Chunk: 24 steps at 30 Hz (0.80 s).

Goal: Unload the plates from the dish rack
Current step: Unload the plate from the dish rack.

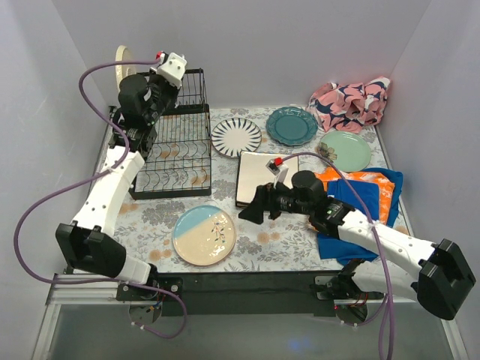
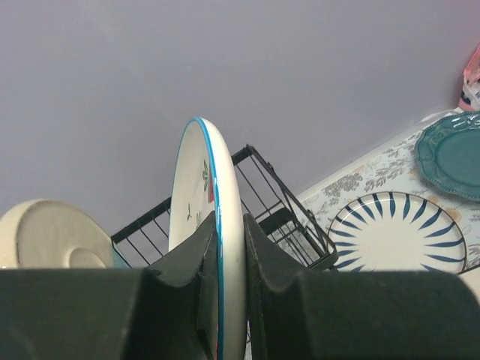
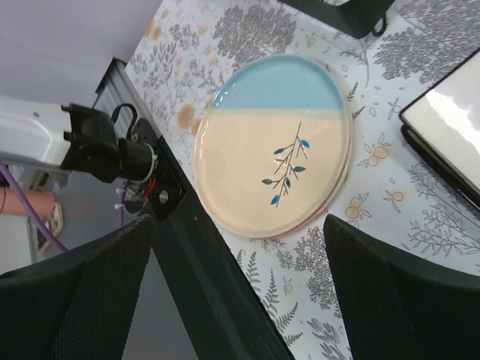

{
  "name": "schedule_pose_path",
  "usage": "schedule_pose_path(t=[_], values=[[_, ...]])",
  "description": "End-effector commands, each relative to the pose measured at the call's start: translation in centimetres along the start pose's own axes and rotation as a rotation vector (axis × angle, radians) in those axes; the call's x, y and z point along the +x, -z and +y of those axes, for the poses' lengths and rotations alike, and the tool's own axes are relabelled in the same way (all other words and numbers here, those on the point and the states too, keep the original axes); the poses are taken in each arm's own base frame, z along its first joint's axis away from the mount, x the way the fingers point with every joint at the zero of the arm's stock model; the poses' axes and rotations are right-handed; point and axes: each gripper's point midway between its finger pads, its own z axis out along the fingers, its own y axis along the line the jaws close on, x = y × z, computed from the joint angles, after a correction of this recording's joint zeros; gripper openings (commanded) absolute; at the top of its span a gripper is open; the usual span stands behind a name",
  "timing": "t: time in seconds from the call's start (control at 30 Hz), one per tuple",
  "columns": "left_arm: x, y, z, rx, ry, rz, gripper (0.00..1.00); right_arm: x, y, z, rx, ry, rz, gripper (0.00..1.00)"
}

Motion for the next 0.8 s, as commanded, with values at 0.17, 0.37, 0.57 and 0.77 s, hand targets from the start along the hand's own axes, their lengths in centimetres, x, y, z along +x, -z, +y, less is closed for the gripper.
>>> schedule_pose_path(t=[0.17,0.37,0.57,0.77], values=[[-11.0,6.8,-1.1,-0.100,-0.169,-0.309,0.00,-6.7,4.7,-4.2,0.060,-0.135,-0.213,0.98],[-11.9,9.2,-5.5,-0.086,-0.237,-0.348,0.00,-10.8,7.9,-6.0,0.112,-0.142,-0.326,0.98],[-12.6,10.6,-10.9,-0.061,-0.332,-0.342,0.00,-12.1,9.6,-6.9,0.103,-0.195,-0.355,0.96],[-10.4,12.8,-16.2,-0.023,-0.411,-0.320,0.00,-13.2,11.7,-8.6,0.140,-0.218,-0.414,0.95]])
